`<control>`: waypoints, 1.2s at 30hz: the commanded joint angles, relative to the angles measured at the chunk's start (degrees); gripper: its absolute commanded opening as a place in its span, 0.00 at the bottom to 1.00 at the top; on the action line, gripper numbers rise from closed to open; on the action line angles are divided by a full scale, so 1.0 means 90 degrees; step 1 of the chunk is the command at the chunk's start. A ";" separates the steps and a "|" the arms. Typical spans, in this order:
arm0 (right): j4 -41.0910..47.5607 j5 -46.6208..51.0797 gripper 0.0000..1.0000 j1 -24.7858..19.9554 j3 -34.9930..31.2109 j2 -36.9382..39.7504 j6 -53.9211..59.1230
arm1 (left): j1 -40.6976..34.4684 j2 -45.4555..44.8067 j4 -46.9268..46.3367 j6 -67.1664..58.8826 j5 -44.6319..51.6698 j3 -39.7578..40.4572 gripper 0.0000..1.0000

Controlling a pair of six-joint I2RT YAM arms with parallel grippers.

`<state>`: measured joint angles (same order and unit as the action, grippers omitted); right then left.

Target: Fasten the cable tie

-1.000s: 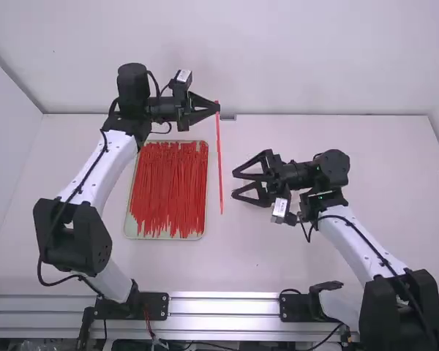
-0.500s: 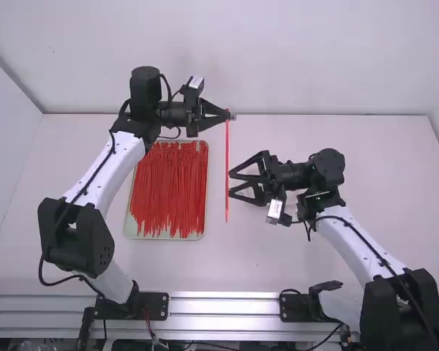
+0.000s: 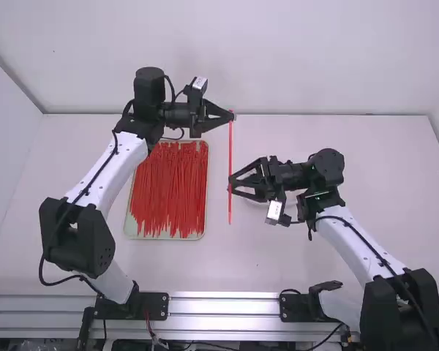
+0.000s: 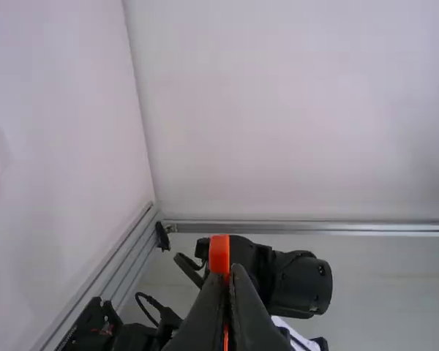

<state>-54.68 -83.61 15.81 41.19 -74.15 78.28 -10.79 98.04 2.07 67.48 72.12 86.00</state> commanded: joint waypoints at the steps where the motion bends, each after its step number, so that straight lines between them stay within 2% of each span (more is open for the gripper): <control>1: -0.0019 -0.0015 0.43 0.0032 0.0129 -0.0061 -0.0073 | -0.0053 -0.0010 0.0032 -0.0146 -0.0007 0.0097 0.02; 3: -0.0022 -0.0012 0.32 0.0051 0.0129 -0.0061 -0.0155 | -0.0046 -0.0010 0.0029 -0.0148 -0.0027 0.0092 0.02; 30: -0.0015 -0.0223 0.15 0.0070 0.0129 -0.0061 -0.0386 | -0.0049 -0.0010 0.0034 -0.0143 -0.0287 0.0092 0.02; 32: -0.0010 -0.0226 0.12 0.0070 0.0129 -0.0061 -0.0389 | -0.0049 -0.0010 0.0034 -0.0146 -0.0284 0.0092 0.02; 34: -0.0010 -0.0228 0.00 0.0070 0.0129 -0.0061 -0.0386 | -0.0051 -0.0010 0.0032 -0.0146 -0.0284 0.0092 0.02; 36: -0.0012 -0.0221 0.00 0.0070 0.0129 -0.0061 -0.0386 | -0.0053 -0.0010 0.0036 -0.0146 -0.0284 0.0092 0.02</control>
<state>-54.63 -84.88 16.38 41.19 -74.19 75.18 -10.79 98.04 2.15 67.46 69.32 86.00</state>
